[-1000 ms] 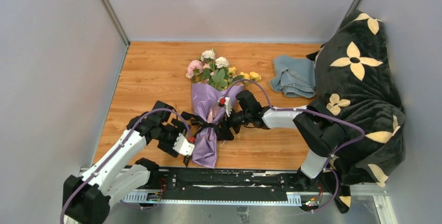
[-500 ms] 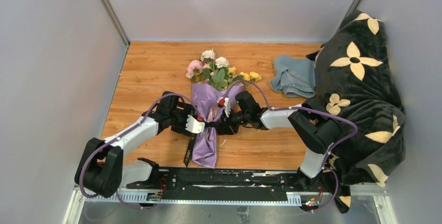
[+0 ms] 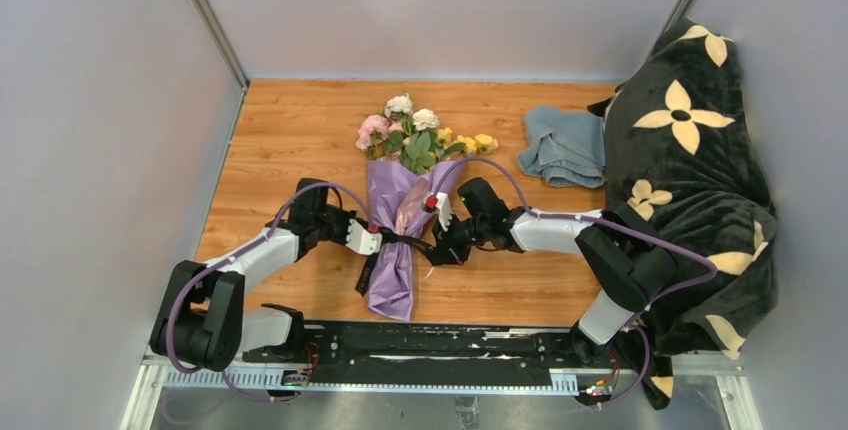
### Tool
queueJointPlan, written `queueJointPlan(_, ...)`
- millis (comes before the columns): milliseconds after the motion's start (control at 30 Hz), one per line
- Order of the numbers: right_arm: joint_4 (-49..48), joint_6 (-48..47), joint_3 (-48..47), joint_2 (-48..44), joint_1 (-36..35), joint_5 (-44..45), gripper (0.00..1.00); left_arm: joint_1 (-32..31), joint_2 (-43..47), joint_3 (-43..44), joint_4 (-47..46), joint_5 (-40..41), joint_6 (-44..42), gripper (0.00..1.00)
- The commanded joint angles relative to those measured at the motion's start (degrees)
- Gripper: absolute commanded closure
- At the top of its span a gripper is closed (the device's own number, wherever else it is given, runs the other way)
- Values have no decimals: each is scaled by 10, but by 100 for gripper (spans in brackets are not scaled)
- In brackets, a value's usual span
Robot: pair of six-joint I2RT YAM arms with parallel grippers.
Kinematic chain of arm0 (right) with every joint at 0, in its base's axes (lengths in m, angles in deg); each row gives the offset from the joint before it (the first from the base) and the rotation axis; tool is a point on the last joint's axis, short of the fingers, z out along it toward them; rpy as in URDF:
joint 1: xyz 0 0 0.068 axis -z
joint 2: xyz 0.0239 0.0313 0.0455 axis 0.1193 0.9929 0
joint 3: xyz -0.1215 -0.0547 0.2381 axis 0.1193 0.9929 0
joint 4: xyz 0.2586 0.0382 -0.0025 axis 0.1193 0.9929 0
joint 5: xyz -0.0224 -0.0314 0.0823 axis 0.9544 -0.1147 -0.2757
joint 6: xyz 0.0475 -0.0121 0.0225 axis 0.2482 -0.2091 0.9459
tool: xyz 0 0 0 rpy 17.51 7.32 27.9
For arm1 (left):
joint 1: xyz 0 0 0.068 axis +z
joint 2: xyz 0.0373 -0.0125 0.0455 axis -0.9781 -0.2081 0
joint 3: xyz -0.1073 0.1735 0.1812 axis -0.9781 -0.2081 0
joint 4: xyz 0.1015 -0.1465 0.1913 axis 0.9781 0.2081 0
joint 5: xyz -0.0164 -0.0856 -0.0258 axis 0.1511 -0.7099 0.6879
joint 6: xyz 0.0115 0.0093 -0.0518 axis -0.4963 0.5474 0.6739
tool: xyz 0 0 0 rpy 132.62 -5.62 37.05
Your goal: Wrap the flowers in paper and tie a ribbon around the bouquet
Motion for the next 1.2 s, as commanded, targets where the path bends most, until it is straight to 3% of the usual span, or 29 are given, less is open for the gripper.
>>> queueJointPlan(0,97,-10,21,3,-9,27,100,40,2,6,-14,-18,-2,100)
queueJointPlan(233,162,-14,18,23,-7,50,100,89,0,-14,-4,-20,-55,100)
queueJointPlan(467,142,-7,33,29,5,42,100,114,21,-9,42,-57,-71,100)
queueJointPlan(500,144,-7,27,30,6,42,97,114,30,-8,50,-70,-73,100)
queueJointPlan(567,164,-11,13,18,5,50,67,111,57,-1,112,-93,-91,96)
queueJointPlan(633,191,-17,-1,-17,6,56,34,108,89,27,208,-104,-110,29)
queueJointPlan(667,206,-18,-5,-42,7,61,29,108,106,47,266,-104,-111,4)
queueJointPlan(733,234,-15,-10,-99,15,61,28,107,142,91,355,-79,-68,0)
queueJointPlan(833,252,23,4,-184,33,72,27,107,173,168,448,35,110,0)
queueJointPlan(933,242,98,22,-227,40,223,32,107,180,226,487,162,303,0)
queueJointPlan(1033,163,159,32,-206,36,291,53,108,168,253,527,210,425,0)
queueJointPlan(1167,126,181,-40,-96,25,316,58,108,159,243,509,154,506,1)
